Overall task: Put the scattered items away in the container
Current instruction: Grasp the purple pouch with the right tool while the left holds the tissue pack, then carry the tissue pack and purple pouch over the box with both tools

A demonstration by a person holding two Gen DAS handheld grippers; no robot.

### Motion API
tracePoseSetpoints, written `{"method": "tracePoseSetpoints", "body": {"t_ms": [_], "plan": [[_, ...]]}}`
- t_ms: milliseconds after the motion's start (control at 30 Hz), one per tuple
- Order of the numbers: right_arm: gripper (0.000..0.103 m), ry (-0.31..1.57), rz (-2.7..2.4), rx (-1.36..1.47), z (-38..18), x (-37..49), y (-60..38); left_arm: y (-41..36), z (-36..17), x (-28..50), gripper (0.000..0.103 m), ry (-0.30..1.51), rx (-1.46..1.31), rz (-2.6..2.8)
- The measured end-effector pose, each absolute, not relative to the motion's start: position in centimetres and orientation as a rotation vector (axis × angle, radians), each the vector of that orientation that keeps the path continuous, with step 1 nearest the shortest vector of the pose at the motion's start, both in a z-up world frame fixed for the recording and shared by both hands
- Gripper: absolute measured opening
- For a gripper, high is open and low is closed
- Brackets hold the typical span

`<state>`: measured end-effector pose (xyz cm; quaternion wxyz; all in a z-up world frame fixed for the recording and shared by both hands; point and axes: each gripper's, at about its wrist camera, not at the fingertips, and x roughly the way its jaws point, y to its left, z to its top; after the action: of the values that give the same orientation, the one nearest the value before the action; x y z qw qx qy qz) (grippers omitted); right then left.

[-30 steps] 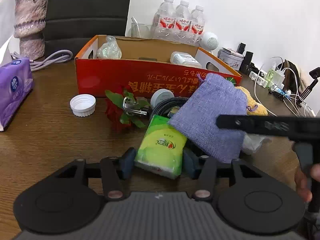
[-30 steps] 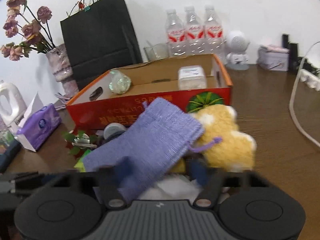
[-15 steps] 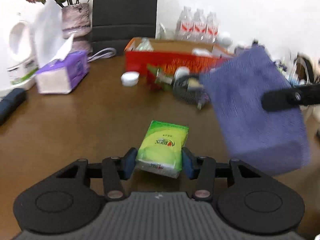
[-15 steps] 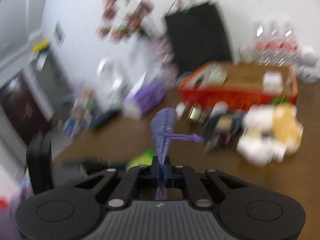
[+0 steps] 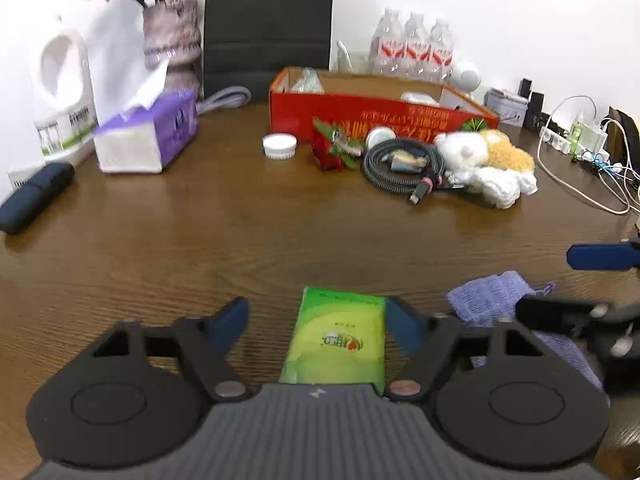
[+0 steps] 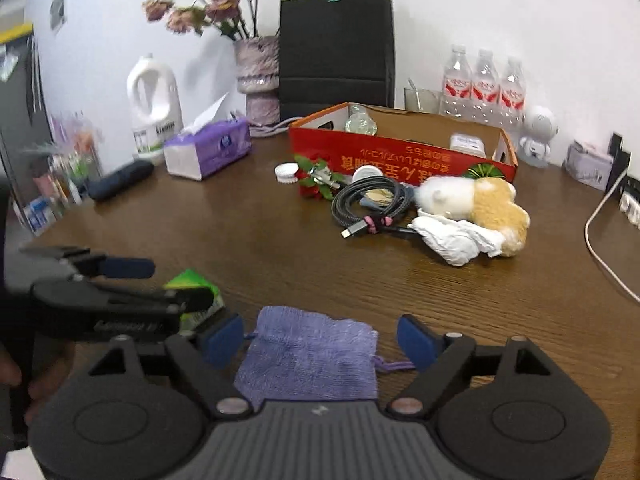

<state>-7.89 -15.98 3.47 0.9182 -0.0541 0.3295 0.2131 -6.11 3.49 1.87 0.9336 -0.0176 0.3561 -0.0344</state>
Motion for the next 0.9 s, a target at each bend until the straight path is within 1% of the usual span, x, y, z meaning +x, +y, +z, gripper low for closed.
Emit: {"method": "tracePoseSetpoints", "body": {"t_ms": [33, 67, 100, 133, 167, 200, 233, 267, 300, 367, 400, 433, 500, 633, 767, 900], "plan": [[0.082, 0.681, 0.422, -0.111, 3.1, -7.7, -15.7, 3.5, 1.6, -6.1, 0.058, 0.730, -0.043, -0.079], [0.081, 0.694, 0.405, -0.106, 2.4, -7.3, -15.3, 3.4, 1.5, -6.4, 0.049, 0.720, -0.043, -0.080], [0.076, 0.705, 0.391, -0.103, 1.9, -7.1, -15.0, 3.2, 1.4, -6.6, 0.046, 0.711, -0.039, -0.081], [0.070, 0.717, 0.377, -0.106, 1.4, -6.9, -14.8, 3.1, 1.3, -6.9, 0.046, 0.704, -0.036, -0.083], [0.066, 0.733, 0.371, -0.106, 0.8, -6.5, -14.8, 2.9, 1.2, -7.3, 0.046, 0.693, -0.034, -0.082], [0.065, 0.730, 0.371, -0.105, 0.4, -6.4, -14.9, 2.7, 1.0, -7.6, 0.046, 0.683, -0.030, -0.081], [0.059, 0.710, 0.379, -0.103, 0.2, -6.6, -15.0, 2.5, 0.9, -8.0, 0.046, 0.673, -0.024, -0.081], [0.055, 0.696, 0.382, -0.110, 0.1, -6.8, -15.1, 2.3, 0.8, -8.4, 0.046, 0.664, -0.022, -0.079], [0.046, 0.685, 0.376, -0.126, 0.0, -6.8, -15.0, 2.2, 0.7, -8.7, 0.045, 0.656, -0.026, -0.076], [0.037, 0.672, 0.399, -0.141, -0.1, -6.9, -15.1, 2.0, 0.8, -9.1, 0.045, 0.650, -0.038, -0.071], [0.026, 0.670, 0.405, -0.145, -0.1, -7.0, -15.1, 1.9, 0.8, -9.2, 0.045, 0.652, -0.040, -0.071], [0.018, 0.667, 0.410, -0.153, -0.1, -7.0, -14.9, 1.7, 0.9, -9.3, 0.045, 0.654, -0.037, -0.073], [0.013, 0.658, 0.417, -0.164, -0.1, -7.3, -14.6, 1.4, 1.3, -9.7, 0.045, 0.643, -0.040, -0.080], [0.011, 0.618, 0.412, -0.125, 0.8, -8.3, -15.0, 1.2, 3.3, -11.0, 0.045, 0.530, -0.058, -0.084], [0.011, 0.437, 0.402, -0.005, 4.0, -9.2, -17.6, 1.1, 5.2, -10.6, 0.045, 0.409, -0.046, -0.089], [0.011, 0.299, 0.374, 0.068, 6.6, -8.0, -19.9, 0.7, 7.5, -7.5, 0.045, 0.338, -0.077, -0.104]]}}
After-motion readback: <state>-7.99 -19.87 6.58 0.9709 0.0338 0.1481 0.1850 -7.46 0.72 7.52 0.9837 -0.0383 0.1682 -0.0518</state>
